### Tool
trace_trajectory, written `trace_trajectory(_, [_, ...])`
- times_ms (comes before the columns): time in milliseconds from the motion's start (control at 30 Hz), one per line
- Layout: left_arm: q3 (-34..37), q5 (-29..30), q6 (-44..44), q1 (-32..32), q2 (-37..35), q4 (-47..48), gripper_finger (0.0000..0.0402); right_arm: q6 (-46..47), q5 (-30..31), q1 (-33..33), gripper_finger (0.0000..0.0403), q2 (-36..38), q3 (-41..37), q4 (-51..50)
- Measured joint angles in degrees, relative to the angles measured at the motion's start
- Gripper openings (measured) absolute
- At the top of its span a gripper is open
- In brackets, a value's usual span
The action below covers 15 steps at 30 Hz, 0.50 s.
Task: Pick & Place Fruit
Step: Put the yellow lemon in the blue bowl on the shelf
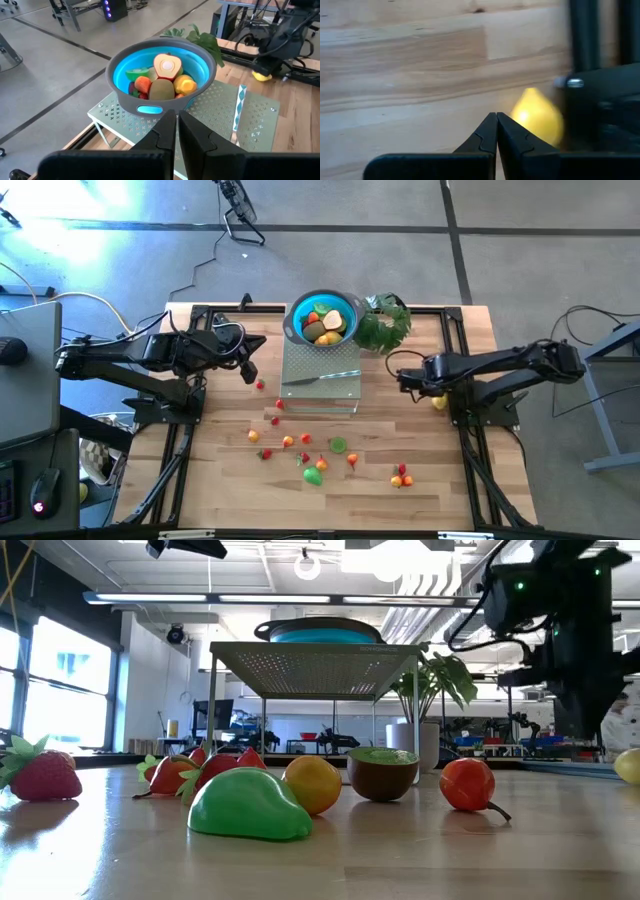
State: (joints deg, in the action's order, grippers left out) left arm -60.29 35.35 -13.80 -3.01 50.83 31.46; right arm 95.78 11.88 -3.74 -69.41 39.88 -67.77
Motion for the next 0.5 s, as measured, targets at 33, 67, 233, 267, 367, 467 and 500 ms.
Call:
trace_trajectory(33, [0.0,0.0,0.0,0.0,0.0,0.0,0.0014,-0.09,0.01,0.04,0.0002,0.0,0.71,-1.79])
trace_trajectory(67, [0.0,0.0,0.0,0.0,0.0,0.0,0.0014,-0.44,-0.04,0.04,0.0002,0.0,1.19,-3.08])
trace_trajectory(233, [0.02,-0.02,0.0,0.0,0.0,0.02,0.0014,-1.64,-3.19,0.01,0.0002,0.0,1.36,-4.83])
trace_trajectory(267, [0.0,0.0,0.0,0.0,0.0,0.02,0.0014,-2.39,-3.79,0.01,0.0002,0.0,1.36,-4.66])
trace_trajectory(367, [0.02,0.0,0.0,0.0,0.0,0.02,0.0014,-4.73,-4.66,0.01,0.0013,-0.02,1.36,-3.85])
trace_trajectory(467, [0.02,0.0,0.0,0.0,0.0,0.02,0.0014,-6.16,-4.64,0.01,0.0045,-0.02,1.36,-3.86])
trace_trajectory(500, [0.02,0.0,0.0,0.0,0.0,0.03,0.0014,-6.54,-4.66,0.01,0.0061,-0.02,1.36,-3.83])
